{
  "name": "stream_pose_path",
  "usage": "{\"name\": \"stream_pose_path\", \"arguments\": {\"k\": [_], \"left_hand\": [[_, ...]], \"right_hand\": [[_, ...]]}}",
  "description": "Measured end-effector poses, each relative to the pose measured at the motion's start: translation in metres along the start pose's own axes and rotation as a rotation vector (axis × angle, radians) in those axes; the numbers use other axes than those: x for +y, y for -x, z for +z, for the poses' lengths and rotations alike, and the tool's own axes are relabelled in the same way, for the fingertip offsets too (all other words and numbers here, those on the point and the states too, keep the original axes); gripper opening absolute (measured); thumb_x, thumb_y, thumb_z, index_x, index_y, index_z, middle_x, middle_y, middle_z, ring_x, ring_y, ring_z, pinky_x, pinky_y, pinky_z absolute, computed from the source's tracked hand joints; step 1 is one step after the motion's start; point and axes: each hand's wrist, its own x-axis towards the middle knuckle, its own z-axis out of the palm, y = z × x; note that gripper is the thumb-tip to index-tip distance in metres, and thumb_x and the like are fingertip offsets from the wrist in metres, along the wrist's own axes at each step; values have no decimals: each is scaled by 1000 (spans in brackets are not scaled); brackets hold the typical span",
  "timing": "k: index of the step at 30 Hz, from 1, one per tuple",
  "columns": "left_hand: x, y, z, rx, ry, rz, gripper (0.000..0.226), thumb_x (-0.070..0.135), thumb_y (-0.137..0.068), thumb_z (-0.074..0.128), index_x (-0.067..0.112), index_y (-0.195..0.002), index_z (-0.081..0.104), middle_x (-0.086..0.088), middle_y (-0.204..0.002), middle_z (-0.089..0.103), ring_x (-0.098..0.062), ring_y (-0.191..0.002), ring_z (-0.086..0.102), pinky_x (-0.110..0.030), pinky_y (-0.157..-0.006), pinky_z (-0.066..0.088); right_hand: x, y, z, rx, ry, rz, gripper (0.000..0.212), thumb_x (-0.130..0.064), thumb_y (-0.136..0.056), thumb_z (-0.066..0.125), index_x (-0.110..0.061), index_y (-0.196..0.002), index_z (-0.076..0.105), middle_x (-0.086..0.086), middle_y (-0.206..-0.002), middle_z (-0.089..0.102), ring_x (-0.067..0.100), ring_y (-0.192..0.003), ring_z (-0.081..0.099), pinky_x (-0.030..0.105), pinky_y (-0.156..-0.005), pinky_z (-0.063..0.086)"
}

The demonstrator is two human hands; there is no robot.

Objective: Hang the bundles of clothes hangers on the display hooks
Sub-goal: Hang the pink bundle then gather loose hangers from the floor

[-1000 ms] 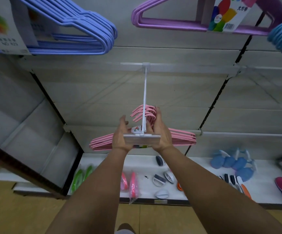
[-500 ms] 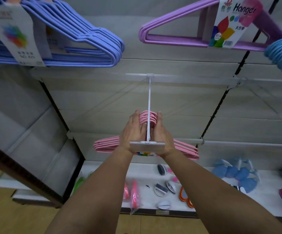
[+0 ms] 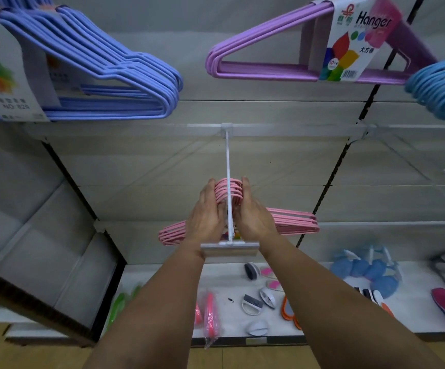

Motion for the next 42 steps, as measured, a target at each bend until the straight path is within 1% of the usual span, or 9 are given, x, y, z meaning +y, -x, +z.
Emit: {"name": "stream_pose_path", "arguments": {"k": [6, 9, 14, 19, 21, 25, 28, 31, 42], "left_hand": [[-3, 16, -1, -34, 55, -147, 72, 35, -100, 40, 26, -151, -10, -10, -151, 36, -32, -125, 50, -42, -94, 46], [-5, 24, -2, -17, 52, -179, 67, 29, -100, 37, 20, -152, -5, -7, -155, 28, -29, -133, 42, -42, -102, 41], [0, 47, -2, 4, 17, -309, 57, 33, -98, 38, 17, -151, 21, -7, -152, 34, -25, -136, 38, -37, -109, 35], [26, 89, -2, 21, 40, -384, 35, 27, -97, 45, 32, -131, 50, 11, -117, 60, -20, -105, 60, -23, -80, 43], [42, 100, -3, -92, -150, -394, 37, 34, -101, 36, 20, -129, 55, -6, -120, 63, -28, -107, 59, -28, -81, 45], [68, 109, 0, -216, -226, -315, 48, 41, -101, 27, 8, -107, 62, -18, -101, 67, -32, -95, 62, -38, -83, 52], [87, 108, 9, -292, -259, -225, 49, 41, -102, 26, 12, -134, 48, -17, -124, 61, -32, -112, 57, -38, -94, 46], [104, 107, 21, -383, -225, -126, 54, 42, -102, 26, 14, -148, 29, -8, -154, 31, -28, -135, 38, -37, -110, 33], [170, 152, 87, -656, -228, 195, 58, 45, -101, 27, 10, -147, 32, -9, -153, 31, -25, -140, 30, -34, -113, 27]], "right_hand": [[4, 1, -3, -8, 9, -45, 58, -46, -101, 29, -22, -150, 9, 10, -125, 59, 32, -100, 61, 36, -77, 48], [8, 6, -4, -58, 40, -50, 61, -53, -98, 22, -19, -149, 18, 11, -129, 57, 31, -105, 60, 43, -85, 51], [14, 32, -21, -143, 118, -29, 53, -35, -103, 32, -11, -149, 22, 14, -142, 47, 30, -122, 51, 40, -99, 42], [26, 66, -41, -167, 76, -55, 51, -33, -101, 36, -11, -146, 27, 12, -143, 45, 28, -125, 47, 35, -101, 39], [33, 80, -50, -182, 67, -25, 57, -38, -102, 33, -11, -150, 22, 11, -151, 34, 27, -134, 39, 35, -108, 34], [49, 110, -71, -153, 50, 52, 58, -39, -102, 33, -10, -150, 22, 11, -153, 31, 26, -136, 36, 33, -109, 31], [66, 132, -86, -110, 52, 142, 58, -40, -101, 33, -11, -150, 23, 9, -153, 32, 25, -136, 37, 32, -109, 30], [82, 156, -105, -33, 37, 249, 54, -41, -101, 34, -12, -147, 29, 8, -149, 38, 25, -132, 41, 32, -107, 33], [134, 282, -137, 145, 23, 656, 52, -43, -100, 37, -9, -139, 41, 11, -140, 48, 25, -127, 46, 31, -101, 34]]}}
